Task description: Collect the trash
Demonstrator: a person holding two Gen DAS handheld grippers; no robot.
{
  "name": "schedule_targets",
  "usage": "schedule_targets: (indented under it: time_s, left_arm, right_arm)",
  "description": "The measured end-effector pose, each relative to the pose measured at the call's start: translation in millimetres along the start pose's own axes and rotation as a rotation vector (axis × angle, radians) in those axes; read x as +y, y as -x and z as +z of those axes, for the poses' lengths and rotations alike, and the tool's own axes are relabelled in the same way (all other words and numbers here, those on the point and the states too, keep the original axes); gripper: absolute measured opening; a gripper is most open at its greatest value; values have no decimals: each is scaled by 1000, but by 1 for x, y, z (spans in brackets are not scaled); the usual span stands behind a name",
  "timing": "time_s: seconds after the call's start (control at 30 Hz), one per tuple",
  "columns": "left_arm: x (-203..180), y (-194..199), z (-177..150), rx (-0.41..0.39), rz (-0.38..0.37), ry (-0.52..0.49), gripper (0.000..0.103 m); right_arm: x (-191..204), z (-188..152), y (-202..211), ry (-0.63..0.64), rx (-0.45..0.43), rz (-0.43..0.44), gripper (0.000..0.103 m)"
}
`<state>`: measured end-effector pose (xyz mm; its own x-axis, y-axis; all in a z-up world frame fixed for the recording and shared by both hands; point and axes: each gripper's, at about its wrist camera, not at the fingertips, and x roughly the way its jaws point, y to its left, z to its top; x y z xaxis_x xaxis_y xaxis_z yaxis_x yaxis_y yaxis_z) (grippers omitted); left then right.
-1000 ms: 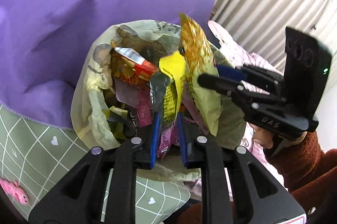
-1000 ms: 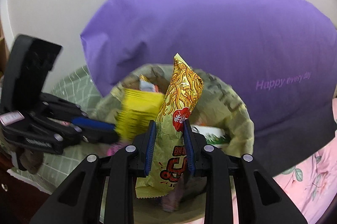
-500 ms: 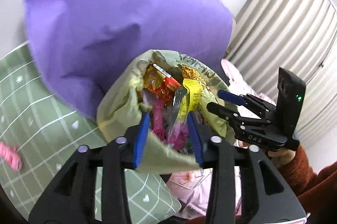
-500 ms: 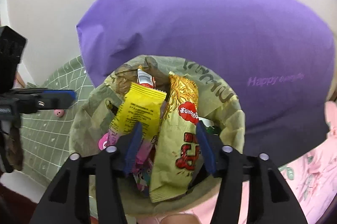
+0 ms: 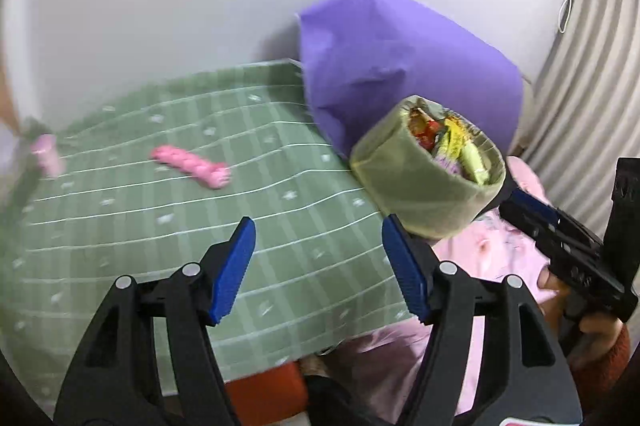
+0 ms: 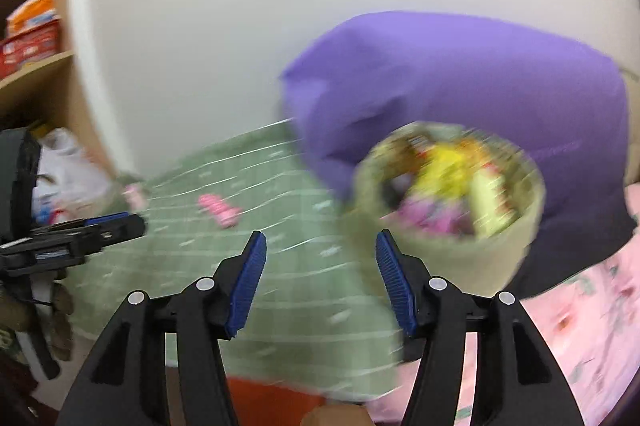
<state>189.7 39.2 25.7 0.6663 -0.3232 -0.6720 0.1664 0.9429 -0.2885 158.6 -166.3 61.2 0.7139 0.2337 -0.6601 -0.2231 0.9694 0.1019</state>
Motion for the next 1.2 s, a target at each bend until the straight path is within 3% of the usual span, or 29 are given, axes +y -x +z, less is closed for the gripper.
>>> schedule_targets:
  time_s: [0.1, 0.27, 0.57, 1.2]
  left_arm:
    - [-1, 33, -16, -45, 125, -45, 63]
    - [10, 79, -34, -120, 311, 9, 62]
    - [27, 120, -47, -164, 345, 61, 63]
    - [20, 123, -53, -161, 338, 74, 63]
  right_arm:
    - [41, -16, 7, 72, 8, 14, 54]
    - [82, -23, 17, 144, -11, 55, 54]
    - [100, -21, 31, 141, -50, 69, 54]
    - [100, -23, 36, 152, -44, 72, 54]
